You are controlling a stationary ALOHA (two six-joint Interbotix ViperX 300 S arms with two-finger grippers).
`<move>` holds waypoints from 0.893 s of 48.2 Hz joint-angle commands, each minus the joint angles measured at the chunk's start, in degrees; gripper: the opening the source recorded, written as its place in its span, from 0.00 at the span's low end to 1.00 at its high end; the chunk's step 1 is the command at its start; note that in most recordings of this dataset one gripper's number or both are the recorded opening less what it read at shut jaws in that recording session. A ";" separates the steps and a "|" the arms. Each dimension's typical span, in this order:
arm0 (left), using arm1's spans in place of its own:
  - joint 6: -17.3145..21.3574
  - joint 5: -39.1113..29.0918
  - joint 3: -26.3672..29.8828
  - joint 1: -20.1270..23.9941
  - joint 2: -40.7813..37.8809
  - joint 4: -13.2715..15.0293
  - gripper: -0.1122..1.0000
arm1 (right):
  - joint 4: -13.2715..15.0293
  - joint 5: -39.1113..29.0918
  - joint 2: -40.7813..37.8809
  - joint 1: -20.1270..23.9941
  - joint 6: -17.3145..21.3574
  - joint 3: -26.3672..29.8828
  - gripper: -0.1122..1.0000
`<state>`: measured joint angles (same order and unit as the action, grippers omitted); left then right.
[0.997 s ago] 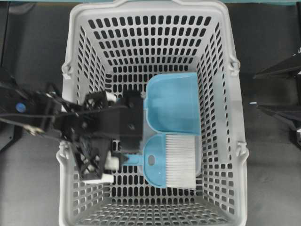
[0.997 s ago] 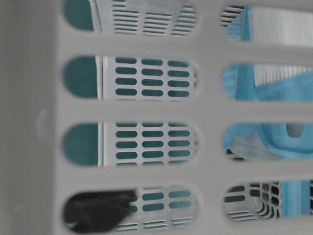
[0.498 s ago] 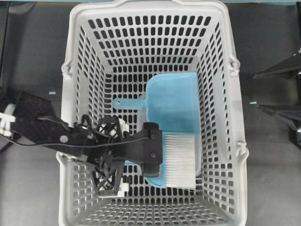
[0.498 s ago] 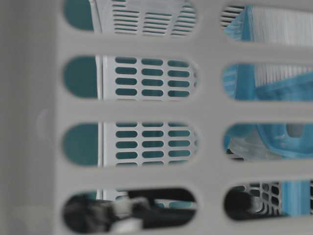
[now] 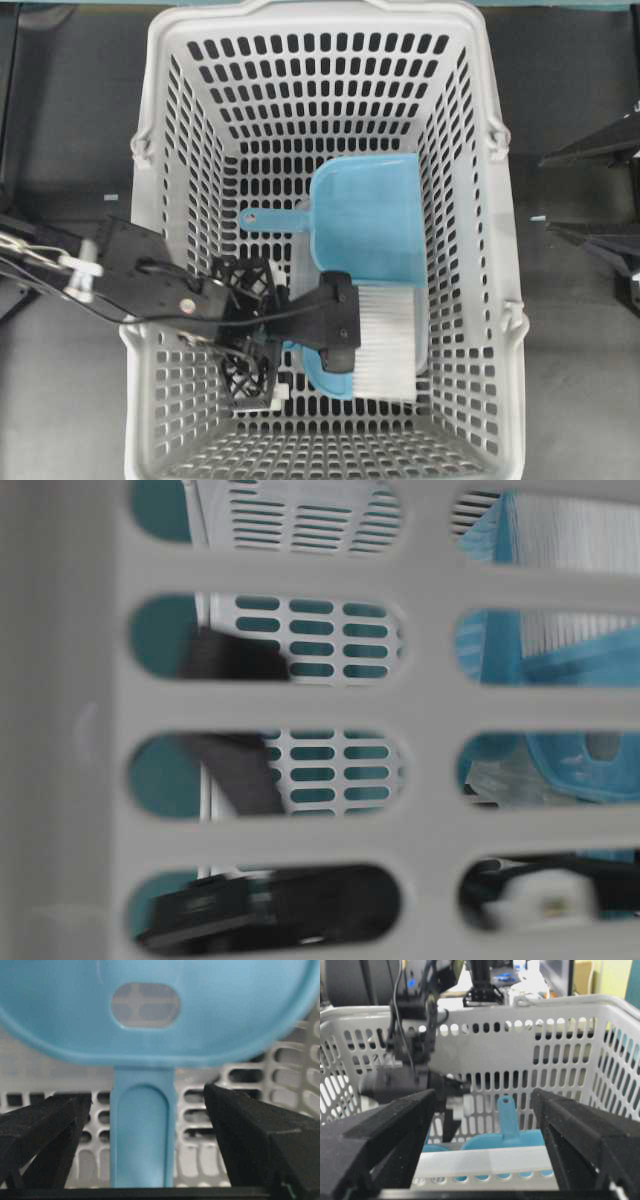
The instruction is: Pick up the hand brush from the shopping basket with the left arm.
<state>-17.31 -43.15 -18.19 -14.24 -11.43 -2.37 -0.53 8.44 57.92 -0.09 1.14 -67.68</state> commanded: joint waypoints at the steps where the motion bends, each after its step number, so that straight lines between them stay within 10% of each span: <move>1: 0.70 0.53 0.26 0.35 -0.79 -0.18 0.92 | -0.18 0.26 -0.26 0.00 0.09 0.79 0.77; 20: 2.37 0.70 0.44 0.44 -0.70 -0.18 0.89 | -0.18 0.26 -0.26 -0.09 0.09 0.62 0.77; 33: 2.55 0.70 0.70 -0.18 2.37 -0.18 0.31 | -0.18 0.26 -0.35 -0.09 0.09 0.18 0.77; 43: 2.55 0.18 1.76 -0.53 4.57 -0.18 0.31 | -0.18 0.26 -0.35 0.00 0.09 -0.09 0.77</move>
<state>-14.85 -42.89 -18.11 -14.50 -9.05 -2.37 -0.53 8.44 57.92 -0.09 1.14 -68.12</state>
